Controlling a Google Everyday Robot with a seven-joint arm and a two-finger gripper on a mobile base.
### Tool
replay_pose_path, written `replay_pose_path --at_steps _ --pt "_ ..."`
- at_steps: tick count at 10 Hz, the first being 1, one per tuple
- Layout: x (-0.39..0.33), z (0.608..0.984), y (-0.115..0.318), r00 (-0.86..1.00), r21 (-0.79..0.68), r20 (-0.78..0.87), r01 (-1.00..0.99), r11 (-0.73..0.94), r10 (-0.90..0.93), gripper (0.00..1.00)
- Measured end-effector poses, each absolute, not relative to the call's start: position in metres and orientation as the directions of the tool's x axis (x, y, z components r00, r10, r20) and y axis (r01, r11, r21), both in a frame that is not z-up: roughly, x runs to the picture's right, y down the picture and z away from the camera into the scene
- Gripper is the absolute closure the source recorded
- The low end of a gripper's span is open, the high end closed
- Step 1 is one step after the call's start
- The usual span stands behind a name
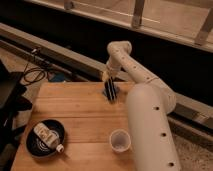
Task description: Place the eraser on the white sponge
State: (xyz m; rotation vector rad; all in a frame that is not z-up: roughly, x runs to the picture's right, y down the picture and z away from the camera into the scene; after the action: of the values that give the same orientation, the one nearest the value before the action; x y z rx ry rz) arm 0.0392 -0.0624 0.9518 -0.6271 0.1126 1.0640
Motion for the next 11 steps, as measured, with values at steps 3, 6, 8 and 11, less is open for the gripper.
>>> replay_pose_path --at_steps 3,6,8,11 --pt "0.041 0.951 -0.065 0.494 -0.399 -0.380 -0.850 0.343 0.782 0.90" --pt "0.060 0.958 -0.075 0.480 -0.312 -0.379 -0.871 0.379 0.791 1.00" --pt "0.067 0.962 -0.075 0.472 -0.298 -0.385 -0.877 0.378 0.793 1.00" --pt "0.062 0.977 -0.071 0.478 -0.353 -0.384 -0.866 0.353 0.789 0.69"
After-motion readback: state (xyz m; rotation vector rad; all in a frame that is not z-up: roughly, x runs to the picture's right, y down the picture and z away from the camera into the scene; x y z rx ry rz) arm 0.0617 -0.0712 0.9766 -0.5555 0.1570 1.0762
